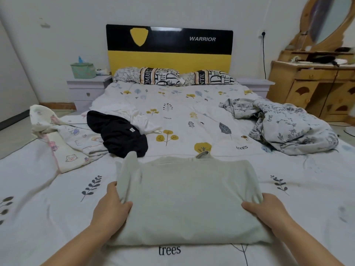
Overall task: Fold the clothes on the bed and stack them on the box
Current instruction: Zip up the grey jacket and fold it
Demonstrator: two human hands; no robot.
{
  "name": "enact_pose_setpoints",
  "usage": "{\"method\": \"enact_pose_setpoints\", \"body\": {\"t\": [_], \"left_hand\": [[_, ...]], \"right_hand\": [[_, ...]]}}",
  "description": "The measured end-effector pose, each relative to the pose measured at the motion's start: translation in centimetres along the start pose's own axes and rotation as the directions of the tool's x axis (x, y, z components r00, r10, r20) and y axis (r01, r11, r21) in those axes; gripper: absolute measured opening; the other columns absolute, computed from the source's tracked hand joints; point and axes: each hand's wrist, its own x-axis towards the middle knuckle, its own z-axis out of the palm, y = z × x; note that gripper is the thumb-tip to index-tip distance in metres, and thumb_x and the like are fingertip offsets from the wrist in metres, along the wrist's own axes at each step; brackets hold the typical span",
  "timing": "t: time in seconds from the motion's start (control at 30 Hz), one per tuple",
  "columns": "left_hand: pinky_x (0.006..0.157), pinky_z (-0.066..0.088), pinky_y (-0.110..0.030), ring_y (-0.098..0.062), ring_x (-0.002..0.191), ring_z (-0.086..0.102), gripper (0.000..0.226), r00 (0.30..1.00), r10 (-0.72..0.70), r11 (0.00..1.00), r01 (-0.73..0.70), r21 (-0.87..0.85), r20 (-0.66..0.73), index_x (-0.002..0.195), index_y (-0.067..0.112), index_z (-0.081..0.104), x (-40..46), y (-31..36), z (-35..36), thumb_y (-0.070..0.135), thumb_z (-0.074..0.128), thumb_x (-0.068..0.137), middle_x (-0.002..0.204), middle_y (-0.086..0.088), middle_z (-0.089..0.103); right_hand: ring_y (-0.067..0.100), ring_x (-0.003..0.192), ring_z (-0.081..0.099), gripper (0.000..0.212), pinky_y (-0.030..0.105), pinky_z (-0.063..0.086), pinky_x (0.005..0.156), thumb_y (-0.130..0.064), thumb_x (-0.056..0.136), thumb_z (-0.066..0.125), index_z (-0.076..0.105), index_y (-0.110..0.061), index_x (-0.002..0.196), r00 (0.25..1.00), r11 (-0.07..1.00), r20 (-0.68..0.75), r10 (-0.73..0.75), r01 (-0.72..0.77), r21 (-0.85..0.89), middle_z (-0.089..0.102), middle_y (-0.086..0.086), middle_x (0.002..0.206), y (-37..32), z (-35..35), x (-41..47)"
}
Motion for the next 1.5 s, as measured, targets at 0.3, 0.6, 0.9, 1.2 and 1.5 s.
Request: {"method": "enact_pose_setpoints", "body": {"t": [0.3, 0.6, 0.9, 1.2, 1.5], "left_hand": [[0.111, -0.014, -0.047, -0.026, 0.141, 0.015, 0.093, 0.880, 0.408, 0.661, -0.468, 0.587, 0.242, 0.139, 0.018, 0.046, 0.4, 2.6, 3.3, 0.072, 0.000, 0.078, 0.150, -0.016, 0.032], [0.103, 0.020, -0.055, -0.032, 0.132, 0.032, 0.069, 0.789, 0.547, 0.547, -0.589, 0.595, 0.278, 0.127, 0.016, 0.060, 0.6, 2.3, 5.0, 0.049, 0.026, 0.077, 0.140, -0.017, 0.048], [0.112, 0.023, -0.028, -0.014, 0.140, 0.028, 0.044, 0.769, 0.439, 0.777, -0.585, 0.233, 0.465, 0.143, 0.019, 0.038, 1.2, 4.4, 5.6, 0.032, 0.029, 0.101, 0.151, 0.001, 0.034], [0.089, 0.044, -0.034, -0.020, 0.104, 0.058, 0.044, 0.861, 0.150, 0.584, 0.319, -0.747, 0.485, 0.119, 0.018, 0.056, 3.7, 7.5, -0.2, 0.048, 0.031, 0.098, 0.109, -0.002, 0.064], [0.077, 0.054, -0.026, -0.020, 0.096, 0.062, 0.053, 0.960, 0.026, 0.760, 0.162, -0.629, 0.278, 0.113, 0.011, 0.052, 7.4, 2.5, -1.6, 0.019, 0.082, 0.069, 0.111, -0.008, 0.064]], "right_hand": [[0.030, 0.106, 0.054, 0.050, 0.032, 0.037, 0.078, -0.040, 0.087, 0.058, 0.046, -0.003, 0.120, 0.996, 0.993, -0.055, 0.065, -0.070, -0.096, 0.058, 0.014, 0.116, -0.5, 0.6, -1.3], [0.027, 0.082, 0.060, 0.027, 0.034, 0.049, 0.072, -0.018, 0.079, 0.062, 0.055, -0.002, 0.098, 0.979, 0.972, 0.099, 0.178, -0.190, 0.137, 0.062, 0.012, 0.090, -0.4, -0.2, -0.4], [0.031, 0.085, 0.062, 0.021, 0.038, 0.053, 0.074, -0.001, 0.073, 0.063, 0.058, -0.005, 0.093, 0.999, 0.985, 0.021, -0.026, 0.022, 0.172, 0.065, 0.014, 0.093, -6.2, -0.6, -1.3], [0.028, 0.113, 0.053, 0.035, 0.029, 0.032, 0.072, -0.004, 0.087, 0.045, 0.046, -0.018, 0.118, 0.836, 0.703, 0.097, -0.540, 0.511, -0.494, 0.055, 0.007, 0.120, -16.5, 7.6, -9.2], [0.016, 0.030, 0.049, 0.037, 0.017, 0.033, 0.032, -0.013, 0.056, 0.031, 0.068, -0.008, 0.051, 0.690, 0.499, 0.292, -0.662, 0.697, -0.515, 0.049, 0.010, 0.037, -16.8, 19.5, -13.7]]}}
